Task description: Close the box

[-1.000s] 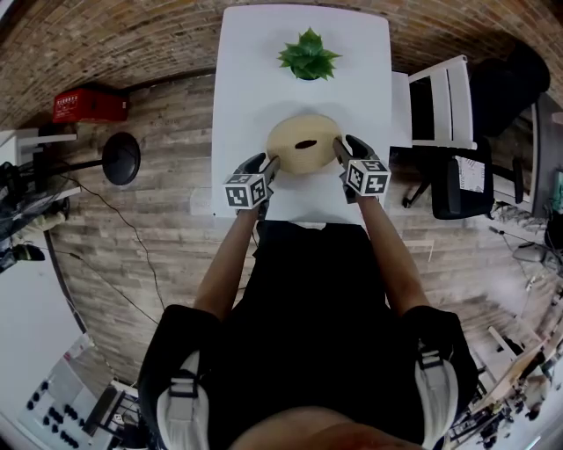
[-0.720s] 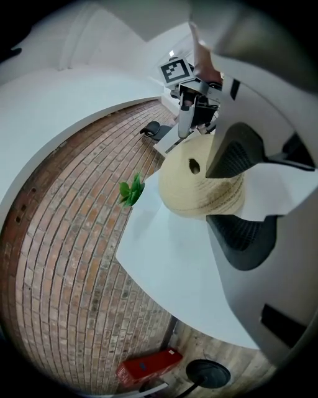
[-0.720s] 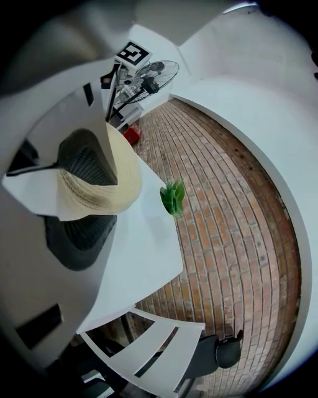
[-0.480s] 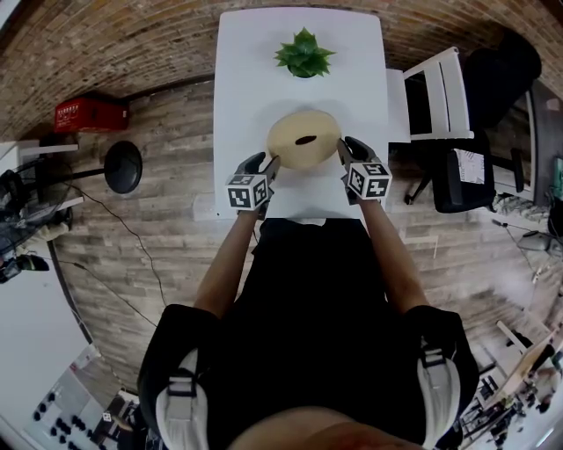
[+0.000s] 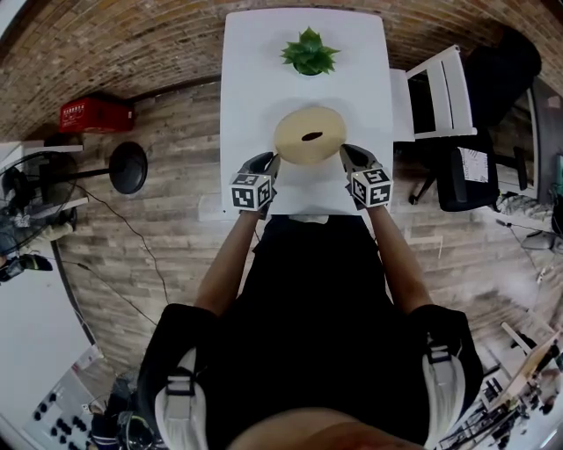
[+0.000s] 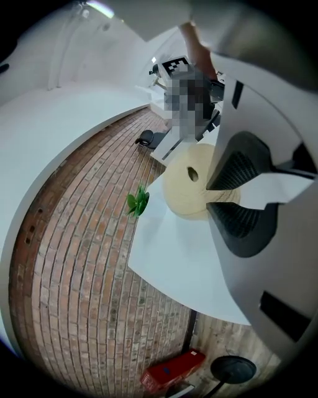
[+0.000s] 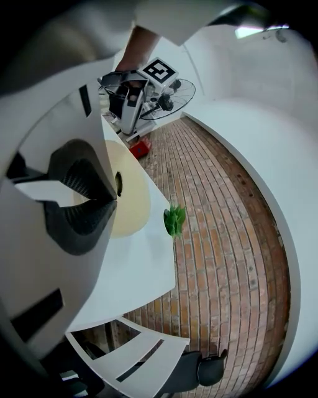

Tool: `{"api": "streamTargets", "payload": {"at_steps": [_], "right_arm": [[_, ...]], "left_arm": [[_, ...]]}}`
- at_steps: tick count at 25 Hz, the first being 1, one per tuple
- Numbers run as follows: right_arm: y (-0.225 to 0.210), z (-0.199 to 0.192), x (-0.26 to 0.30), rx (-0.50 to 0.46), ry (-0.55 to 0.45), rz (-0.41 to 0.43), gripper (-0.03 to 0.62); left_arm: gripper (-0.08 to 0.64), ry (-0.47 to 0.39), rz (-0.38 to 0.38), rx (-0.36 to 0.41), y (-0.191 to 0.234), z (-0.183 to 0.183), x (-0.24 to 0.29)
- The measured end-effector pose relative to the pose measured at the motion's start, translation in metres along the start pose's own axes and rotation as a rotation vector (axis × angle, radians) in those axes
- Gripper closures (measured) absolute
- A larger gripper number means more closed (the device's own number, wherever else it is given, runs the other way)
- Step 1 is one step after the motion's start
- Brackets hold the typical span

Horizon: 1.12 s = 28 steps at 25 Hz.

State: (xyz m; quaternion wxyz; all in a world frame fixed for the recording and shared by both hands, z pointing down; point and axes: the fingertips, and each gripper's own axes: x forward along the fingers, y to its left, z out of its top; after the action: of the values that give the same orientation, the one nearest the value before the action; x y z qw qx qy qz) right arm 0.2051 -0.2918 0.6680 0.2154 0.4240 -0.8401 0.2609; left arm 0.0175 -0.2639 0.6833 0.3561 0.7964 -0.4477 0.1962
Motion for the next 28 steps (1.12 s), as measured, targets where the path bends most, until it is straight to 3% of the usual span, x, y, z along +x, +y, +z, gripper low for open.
{"api": "streamTargets", "payload": {"at_steps": [7,12,18,28], "right_arm": [[0.019,-0.001,-0.003,-0.086,0.005,0.015,0.595],[0.027,-0.001,-0.002,-0.097,0.003,0.014,0.595],[0.031,-0.001,-0.005,-0.098,-0.004,0.016,0.595],[0.040,-0.002,-0.003,-0.094,0.006,0.010,0.595]], "left_arm": [[0.529,-0.069,-0.025,0.077,-0.005,0.013,-0.015],[0.531,-0.067,-0.036,0.120,-0.007,0.016,-0.022],[0.538,-0.096,-0.135,0.147,-0.025,0.021,-0.029],[0.540,-0.074,-0.140,0.176,-0.026,0.014,-0.038]]}}
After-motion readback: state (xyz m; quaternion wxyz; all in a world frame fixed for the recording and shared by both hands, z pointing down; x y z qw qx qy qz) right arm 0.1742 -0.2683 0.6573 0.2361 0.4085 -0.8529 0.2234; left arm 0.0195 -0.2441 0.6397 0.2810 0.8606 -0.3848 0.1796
